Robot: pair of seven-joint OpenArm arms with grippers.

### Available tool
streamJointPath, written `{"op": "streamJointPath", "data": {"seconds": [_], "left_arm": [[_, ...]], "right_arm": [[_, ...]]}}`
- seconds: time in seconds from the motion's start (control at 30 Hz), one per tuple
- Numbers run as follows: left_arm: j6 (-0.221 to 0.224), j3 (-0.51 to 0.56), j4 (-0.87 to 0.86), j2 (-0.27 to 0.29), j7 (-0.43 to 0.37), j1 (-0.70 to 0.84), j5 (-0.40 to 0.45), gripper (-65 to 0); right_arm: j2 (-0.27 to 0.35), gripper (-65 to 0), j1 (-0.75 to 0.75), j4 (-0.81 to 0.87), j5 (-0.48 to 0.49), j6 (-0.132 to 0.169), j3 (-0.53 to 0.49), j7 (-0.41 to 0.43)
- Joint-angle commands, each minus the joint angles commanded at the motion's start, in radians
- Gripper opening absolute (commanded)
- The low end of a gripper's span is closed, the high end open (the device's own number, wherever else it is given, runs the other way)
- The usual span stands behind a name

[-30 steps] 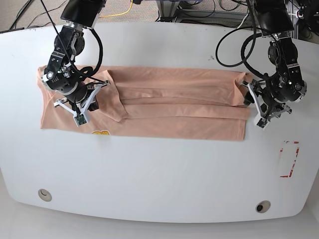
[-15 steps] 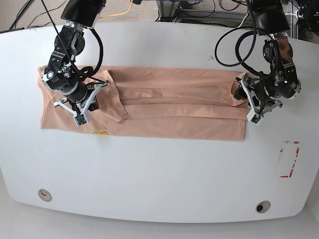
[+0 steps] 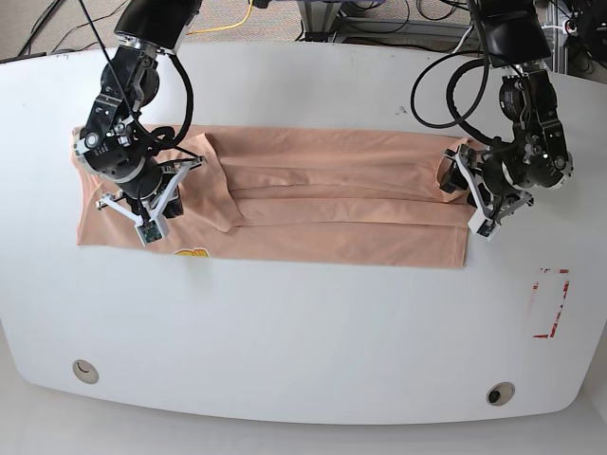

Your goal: Layout the t-shirt on the table in an organized manner, then fold the t-shirt properly

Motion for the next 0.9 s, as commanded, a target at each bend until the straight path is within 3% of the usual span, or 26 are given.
{"op": "streamJointPath", "data": {"seconds": [0.13, 0.23, 0.4, 0.5, 0.73, 0.8, 0.9], "left_arm": [[0.0, 0.0, 0.0, 0.0, -0.002, 0.0, 0.0, -32.8], [0.0, 0.0, 0.0, 0.0, -0.002, 0.0, 0.0, -32.9], [0.0, 0.0, 0.0, 0.0, -0.002, 0.0, 0.0, -32.9], [0.0, 0.0, 0.0, -0.002, -0.002, 0.0, 0.0, -32.9], [0.0, 0.0, 0.0, -0.003, -0.002, 0.0, 0.0, -32.9], [0.0, 0.0, 0.002, -0.005, -0.002, 0.0, 0.0, -33.1], [0.0, -0.003, 0.002, -0.006, -0.002, 0.0, 0.0, -33.1]], "right_arm": [[-0.002, -60.4, 0.012, -0.044, 0.0, 0.0, -0.003, 0.006], [-0.002, -53.6, 0.029, -0.057, 0.0, 0.0, -0.014, 0.006], [-0.002, -27.4, 0.046, -0.061, 0.0, 0.0, -0.049, 0.017], [-0.002, -19.5, 0.058, -0.084, 0.0, 0.0, -0.069, 0.035], [0.005, -19.3, 0.103, -0.259, 0.0, 0.0, -0.117, 0.11], [0.006, -21.7, 0.12, -0.305, 0.0, 0.0, -0.123, 0.133], [0.008, -32.5, 0.133, -0.351, 0.0, 0.0, -0.129, 0.149]]}}
